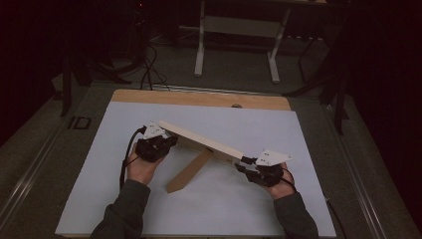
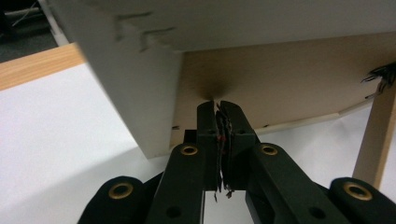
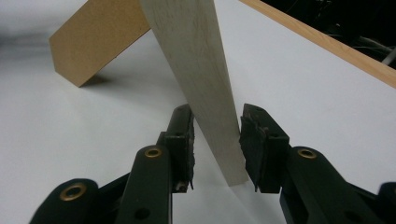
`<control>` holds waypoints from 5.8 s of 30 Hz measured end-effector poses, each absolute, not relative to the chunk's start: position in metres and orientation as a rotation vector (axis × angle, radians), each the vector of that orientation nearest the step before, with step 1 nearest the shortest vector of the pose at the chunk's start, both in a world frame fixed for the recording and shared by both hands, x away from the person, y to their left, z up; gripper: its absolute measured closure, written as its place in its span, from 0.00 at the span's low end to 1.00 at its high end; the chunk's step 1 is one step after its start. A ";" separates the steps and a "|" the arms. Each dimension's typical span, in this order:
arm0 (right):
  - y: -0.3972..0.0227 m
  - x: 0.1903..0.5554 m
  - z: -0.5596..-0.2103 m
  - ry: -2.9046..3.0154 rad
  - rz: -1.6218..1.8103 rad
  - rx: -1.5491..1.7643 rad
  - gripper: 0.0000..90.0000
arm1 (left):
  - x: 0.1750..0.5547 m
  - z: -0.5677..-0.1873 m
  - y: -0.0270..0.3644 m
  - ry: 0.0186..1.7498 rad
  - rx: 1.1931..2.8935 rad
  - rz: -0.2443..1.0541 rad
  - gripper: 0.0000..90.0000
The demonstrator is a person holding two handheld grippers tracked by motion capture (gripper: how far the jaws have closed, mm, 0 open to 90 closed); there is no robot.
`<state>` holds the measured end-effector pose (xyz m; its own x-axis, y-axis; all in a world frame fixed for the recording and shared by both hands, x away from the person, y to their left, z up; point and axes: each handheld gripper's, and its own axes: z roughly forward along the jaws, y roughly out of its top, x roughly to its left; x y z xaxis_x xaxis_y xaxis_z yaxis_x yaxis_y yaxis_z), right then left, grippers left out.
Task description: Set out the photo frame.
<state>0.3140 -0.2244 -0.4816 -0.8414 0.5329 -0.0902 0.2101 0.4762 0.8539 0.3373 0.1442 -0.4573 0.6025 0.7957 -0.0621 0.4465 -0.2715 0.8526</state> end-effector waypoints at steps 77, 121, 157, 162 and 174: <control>-0.200 0.305 -0.475 2.394 1.358 0.612 1.00 | 0.355 -0.449 0.115 0.977 1.939 0.480 1.00; -0.152 0.296 -0.468 2.455 1.419 0.456 1.00 | 0.361 -0.435 0.095 0.862 1.976 0.474 1.00; -0.128 0.301 -0.465 2.440 1.485 0.459 1.00 | 0.377 -0.441 0.093 0.855 1.886 0.372 1.00; -0.128 0.302 -0.467 2.439 1.462 0.461 1.00 | 0.375 -0.439 0.095 0.860 1.891 0.379 1.00; -0.148 0.306 -0.469 2.425 1.427 0.523 0.97 | 0.355 -0.434 0.118 0.932 1.855 0.383 0.82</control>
